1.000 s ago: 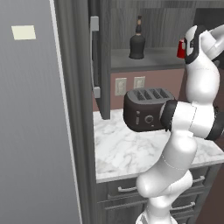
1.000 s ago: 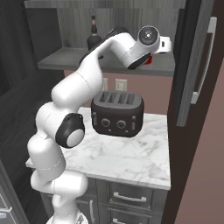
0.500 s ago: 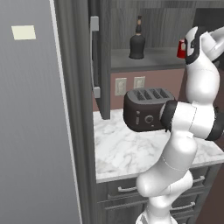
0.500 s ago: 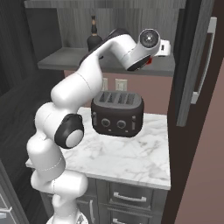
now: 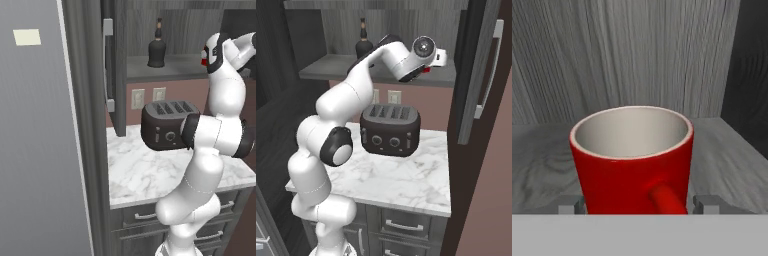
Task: Open the cabinet directly in front. Then move the liquor and the mug to the dining counter with the jar on it.
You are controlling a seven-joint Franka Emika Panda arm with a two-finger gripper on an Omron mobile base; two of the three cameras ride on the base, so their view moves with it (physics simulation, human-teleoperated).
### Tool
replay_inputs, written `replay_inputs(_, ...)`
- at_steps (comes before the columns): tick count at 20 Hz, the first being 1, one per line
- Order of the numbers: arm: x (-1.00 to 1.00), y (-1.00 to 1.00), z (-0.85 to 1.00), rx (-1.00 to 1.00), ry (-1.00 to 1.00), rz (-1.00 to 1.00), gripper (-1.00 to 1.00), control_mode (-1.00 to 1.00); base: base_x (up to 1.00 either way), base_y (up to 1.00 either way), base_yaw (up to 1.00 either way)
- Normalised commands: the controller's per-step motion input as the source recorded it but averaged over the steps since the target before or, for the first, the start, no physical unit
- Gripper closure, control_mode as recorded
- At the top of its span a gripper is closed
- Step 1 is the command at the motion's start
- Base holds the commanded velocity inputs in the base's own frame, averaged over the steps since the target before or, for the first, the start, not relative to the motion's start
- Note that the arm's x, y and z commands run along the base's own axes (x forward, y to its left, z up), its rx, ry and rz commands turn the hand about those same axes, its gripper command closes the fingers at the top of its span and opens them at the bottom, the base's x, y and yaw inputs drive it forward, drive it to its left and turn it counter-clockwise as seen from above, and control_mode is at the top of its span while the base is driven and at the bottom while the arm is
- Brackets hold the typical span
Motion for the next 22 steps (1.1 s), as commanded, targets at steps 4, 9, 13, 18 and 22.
replay_inputs(4, 0.04, 0.01, -0.01, 0.00, 0.00, 0.00, 1.00, -1.00, 0.00, 0.00, 0.00)
replay_inputs(9, 0.00, 0.00, 0.00, 0.00, 0.00, 0.00, 1.00, -1.00, 0.00, 0.00, 0.00)
replay_inputs(13, -0.09, 0.00, 0.00, 0.00, 0.00, 0.00, 1.00, -1.00, 0.00, 0.00, 0.00)
replay_inputs(18, -0.83, 0.03, 0.04, 0.00, -0.17, 0.00, 1.00, -1.00, 0.00, 0.00, 0.00)
replay_inputs(22, -1.00, 0.02, 0.17, 0.00, -0.19, 0.00, 1.00, -1.00, 0.00, 0.00, 0.00)
